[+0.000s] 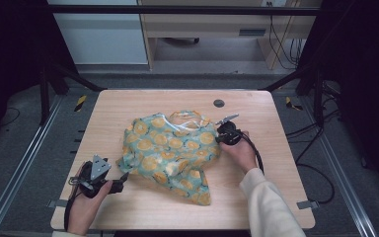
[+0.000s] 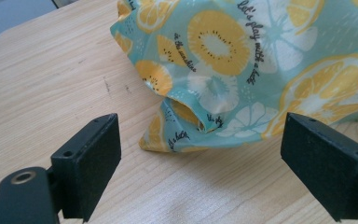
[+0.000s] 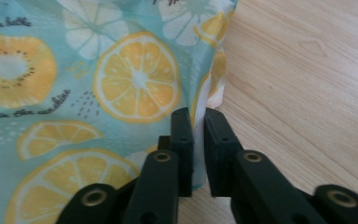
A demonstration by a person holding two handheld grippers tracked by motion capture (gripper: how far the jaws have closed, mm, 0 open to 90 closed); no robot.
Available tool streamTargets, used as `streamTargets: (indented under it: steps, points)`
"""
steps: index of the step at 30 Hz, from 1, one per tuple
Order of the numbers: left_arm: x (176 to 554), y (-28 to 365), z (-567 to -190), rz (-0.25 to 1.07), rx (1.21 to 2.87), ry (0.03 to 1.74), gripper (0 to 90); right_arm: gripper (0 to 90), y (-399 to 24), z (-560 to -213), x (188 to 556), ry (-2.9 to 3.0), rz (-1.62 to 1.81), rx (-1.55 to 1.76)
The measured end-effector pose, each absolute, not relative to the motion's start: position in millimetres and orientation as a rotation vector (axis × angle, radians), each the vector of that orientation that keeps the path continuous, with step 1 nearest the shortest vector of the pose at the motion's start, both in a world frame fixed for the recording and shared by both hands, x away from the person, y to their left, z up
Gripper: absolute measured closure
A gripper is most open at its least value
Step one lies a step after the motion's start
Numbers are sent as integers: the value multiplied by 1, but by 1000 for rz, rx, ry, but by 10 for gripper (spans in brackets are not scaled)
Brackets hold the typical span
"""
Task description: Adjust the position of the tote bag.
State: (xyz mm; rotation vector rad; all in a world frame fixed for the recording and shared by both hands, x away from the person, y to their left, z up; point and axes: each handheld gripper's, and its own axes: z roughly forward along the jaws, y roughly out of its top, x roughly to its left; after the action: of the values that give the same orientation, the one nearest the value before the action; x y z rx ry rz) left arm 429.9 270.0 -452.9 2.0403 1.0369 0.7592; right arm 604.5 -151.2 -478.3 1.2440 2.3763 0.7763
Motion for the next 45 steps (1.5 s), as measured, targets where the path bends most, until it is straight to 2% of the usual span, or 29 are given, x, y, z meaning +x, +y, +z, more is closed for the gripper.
streamTargets:
  steps: [3, 7, 15, 22, 25, 34, 38, 45]
  points:
    - [430, 271, -448, 759, 2016, 1035, 122, 891, -149, -473, 601, 2375, 829, 1214]
    - [437, 270, -438, 777, 2025, 1030, 121, 896, -144, -463, 593, 2386, 890, 1152]
    - [483, 262, -415, 790, 2055, 1046, 113, 896, -140, -452, 585, 2397, 925, 1082]
    - [523, 249, -419, 702, 2046, 1100, 86, 895, -142, -445, 586, 2395, 940, 1054]
    - [535, 246, -418, 709, 2053, 1114, 86, 896, -143, -444, 587, 2395, 948, 1051]
    - [552, 245, -409, 706, 2020, 1137, 86, 897, -142, -444, 584, 2395, 975, 1033]
    - [562, 248, -413, 617, 1955, 1178, 94, 897, -146, -439, 583, 2375, 985, 1037]
    - [574, 248, -419, 643, 1981, 1214, 94, 900, -145, -437, 581, 2354, 993, 1024]
